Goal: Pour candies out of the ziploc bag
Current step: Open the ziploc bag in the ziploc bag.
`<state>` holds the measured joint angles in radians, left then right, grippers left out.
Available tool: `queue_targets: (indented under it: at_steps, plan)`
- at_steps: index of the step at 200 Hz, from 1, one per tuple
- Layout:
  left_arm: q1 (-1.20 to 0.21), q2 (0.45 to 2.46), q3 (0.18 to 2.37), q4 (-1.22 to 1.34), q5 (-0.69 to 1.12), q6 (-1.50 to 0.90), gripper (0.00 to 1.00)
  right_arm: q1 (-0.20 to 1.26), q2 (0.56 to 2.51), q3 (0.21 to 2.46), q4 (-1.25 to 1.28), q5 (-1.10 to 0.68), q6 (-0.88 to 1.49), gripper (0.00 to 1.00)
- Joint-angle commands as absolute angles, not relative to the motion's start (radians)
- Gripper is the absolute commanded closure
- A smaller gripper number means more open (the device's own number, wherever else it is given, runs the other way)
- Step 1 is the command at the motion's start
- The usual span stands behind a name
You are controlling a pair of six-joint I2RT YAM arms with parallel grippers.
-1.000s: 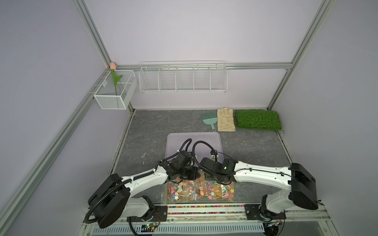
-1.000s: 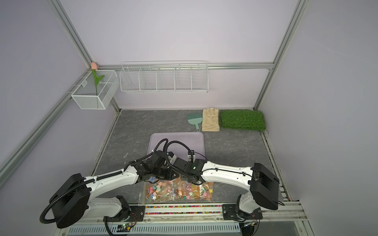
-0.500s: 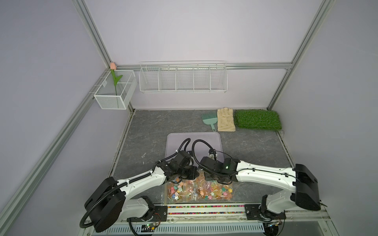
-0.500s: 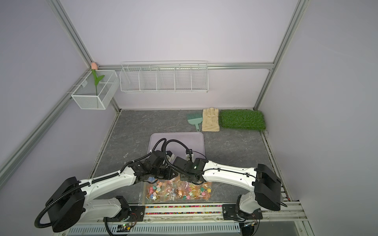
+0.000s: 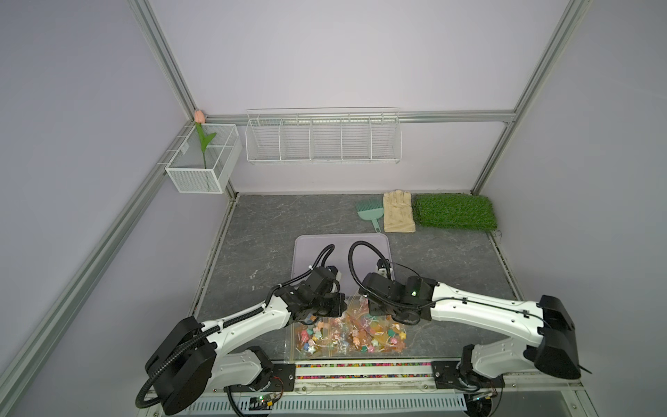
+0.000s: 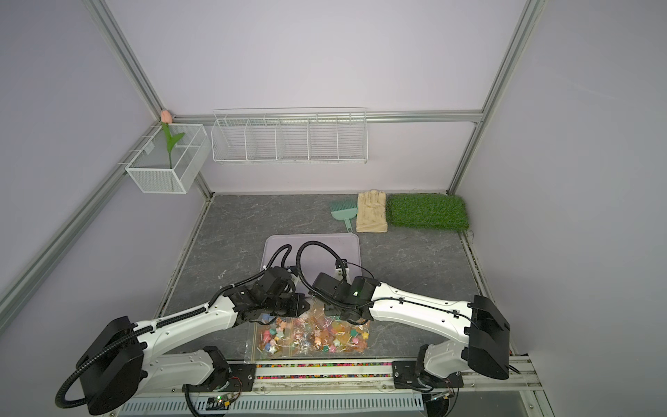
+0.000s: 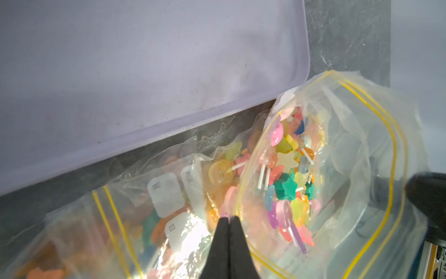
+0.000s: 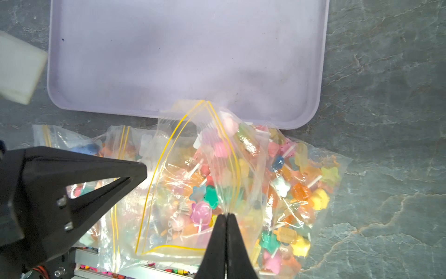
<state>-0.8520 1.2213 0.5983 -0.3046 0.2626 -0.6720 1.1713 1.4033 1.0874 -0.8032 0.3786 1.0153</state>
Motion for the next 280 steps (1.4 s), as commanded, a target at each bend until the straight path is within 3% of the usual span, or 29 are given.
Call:
queue_targets:
  at_steps: [1,28,51,80,98,121,158,228,280]
  plan:
    - [-0.852,1.218,0.61,-0.33,0.221,-0.671,1.0,1.165,1.416,1.104,-0.787,0.368,0.979,0.93]
    - [-0.853,1.152,0.625,-0.358,0.193,-0.669,0.55,1.166,1.461,1.124,-0.745,0.337,0.95,0.93]
    - [-0.852,1.022,0.621,-0.401,0.107,-0.685,0.39,1.162,1.486,1.139,-0.729,0.335,0.938,0.93]
    - [-0.851,0.831,0.563,-0.38,0.011,-0.718,0.33,1.148,1.504,1.146,-0.704,0.314,0.925,0.93]
    - [-0.85,0.763,0.529,-0.361,0.001,-0.718,0.29,1.14,1.515,1.148,-0.696,0.308,0.922,0.86]
    - [-0.851,0.76,0.492,-0.307,0.018,-0.728,0.28,1.134,1.527,1.145,-0.687,0.299,0.925,0.78]
    - [-0.851,0.841,0.469,-0.178,0.073,-0.73,0.28,1.129,1.524,1.137,-0.682,0.301,0.933,0.75]
    - [-0.85,0.911,0.499,-0.1,0.138,-0.702,0.27,1.093,1.321,1.044,-0.776,0.39,1.027,0.36]
    - [-0.853,1.107,0.588,-0.093,0.32,-0.641,0.27,0.985,1.144,0.886,-0.796,0.311,1.11,0.09]
